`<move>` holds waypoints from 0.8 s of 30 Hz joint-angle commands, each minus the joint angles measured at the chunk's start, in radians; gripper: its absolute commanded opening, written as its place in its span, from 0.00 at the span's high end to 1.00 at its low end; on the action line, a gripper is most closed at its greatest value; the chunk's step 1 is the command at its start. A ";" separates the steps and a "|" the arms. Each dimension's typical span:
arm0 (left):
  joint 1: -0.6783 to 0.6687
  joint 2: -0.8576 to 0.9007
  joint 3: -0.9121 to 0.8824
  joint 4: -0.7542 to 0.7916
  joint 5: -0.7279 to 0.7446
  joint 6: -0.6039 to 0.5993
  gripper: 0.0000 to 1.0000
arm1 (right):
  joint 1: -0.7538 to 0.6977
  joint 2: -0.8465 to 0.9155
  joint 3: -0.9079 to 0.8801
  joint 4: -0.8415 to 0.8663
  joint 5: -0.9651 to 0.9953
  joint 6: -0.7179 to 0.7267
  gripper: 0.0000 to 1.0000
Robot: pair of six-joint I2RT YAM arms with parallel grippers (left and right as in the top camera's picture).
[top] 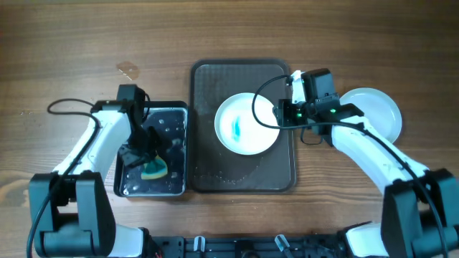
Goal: Clean dirty plates on tray and stack at the side
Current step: 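Grasp the sponge in the basin with the left gripper and lift it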
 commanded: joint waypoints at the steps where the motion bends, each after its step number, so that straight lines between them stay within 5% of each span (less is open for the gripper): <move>1: 0.000 -0.060 0.152 -0.059 0.016 0.035 0.96 | -0.001 0.082 0.006 0.034 0.035 -0.019 0.50; 4: 0.000 -0.091 0.216 -0.095 0.035 0.076 0.96 | -0.001 0.130 0.006 0.063 0.028 -0.018 0.51; 10: 0.000 -0.139 0.255 -0.109 0.070 0.114 0.96 | 0.001 0.205 0.006 0.055 -0.045 0.065 0.94; 16: -0.037 -0.140 0.255 -0.084 0.113 0.139 0.96 | 0.002 0.189 0.006 -0.044 -0.075 0.135 0.96; 24: -0.239 -0.109 0.254 0.148 0.203 0.077 0.96 | 0.080 0.170 0.006 -0.169 -0.050 0.062 0.96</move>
